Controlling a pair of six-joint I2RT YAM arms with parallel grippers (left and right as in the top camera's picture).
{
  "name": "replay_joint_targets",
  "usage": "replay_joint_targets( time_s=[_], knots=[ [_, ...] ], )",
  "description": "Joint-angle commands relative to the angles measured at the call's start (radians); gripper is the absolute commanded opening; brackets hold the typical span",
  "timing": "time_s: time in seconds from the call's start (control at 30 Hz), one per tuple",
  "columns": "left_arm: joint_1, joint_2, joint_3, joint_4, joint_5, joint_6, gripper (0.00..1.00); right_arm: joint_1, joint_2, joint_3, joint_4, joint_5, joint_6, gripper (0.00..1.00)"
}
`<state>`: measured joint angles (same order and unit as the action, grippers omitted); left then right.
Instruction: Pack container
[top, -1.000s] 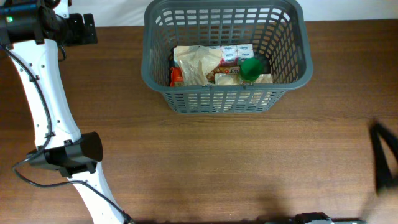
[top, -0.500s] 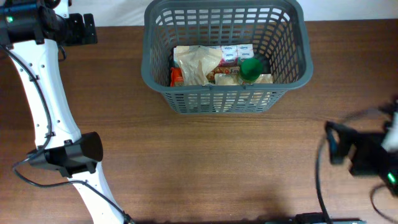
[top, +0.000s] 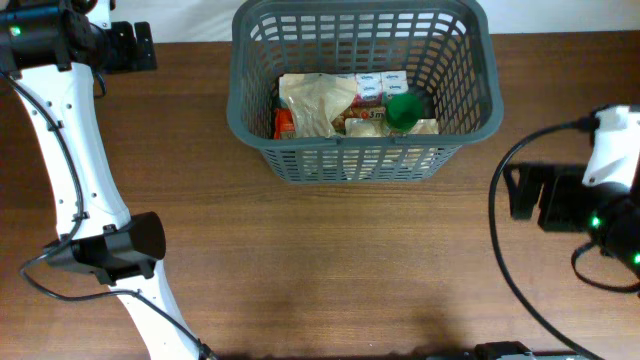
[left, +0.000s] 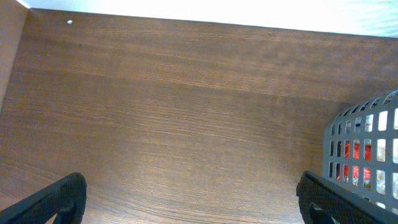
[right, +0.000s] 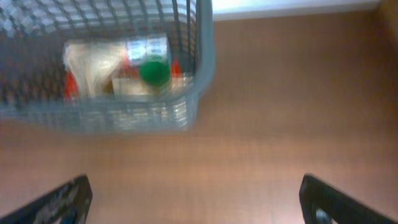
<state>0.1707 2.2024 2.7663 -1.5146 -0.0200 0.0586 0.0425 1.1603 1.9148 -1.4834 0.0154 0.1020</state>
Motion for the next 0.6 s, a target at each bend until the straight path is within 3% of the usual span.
replay_joint_targets(
  time_s=[0.0,0.23,0.57],
  knots=[
    [0.004,0.004,-0.005,0.002,-0.011,-0.013,0.99,-0.004,-0.057,-0.043,0.139,0.031,0.008,0.99],
    [0.004,0.004,-0.005,0.002,-0.011,-0.013,0.99,-0.004,-0.303,-0.455,0.617,0.035,0.007,0.99],
    [0.004,0.004,-0.005,0.002,-0.011,-0.013,0.99,-0.005,-0.697,-1.261,1.258,0.042,0.008,0.99]
  ],
)
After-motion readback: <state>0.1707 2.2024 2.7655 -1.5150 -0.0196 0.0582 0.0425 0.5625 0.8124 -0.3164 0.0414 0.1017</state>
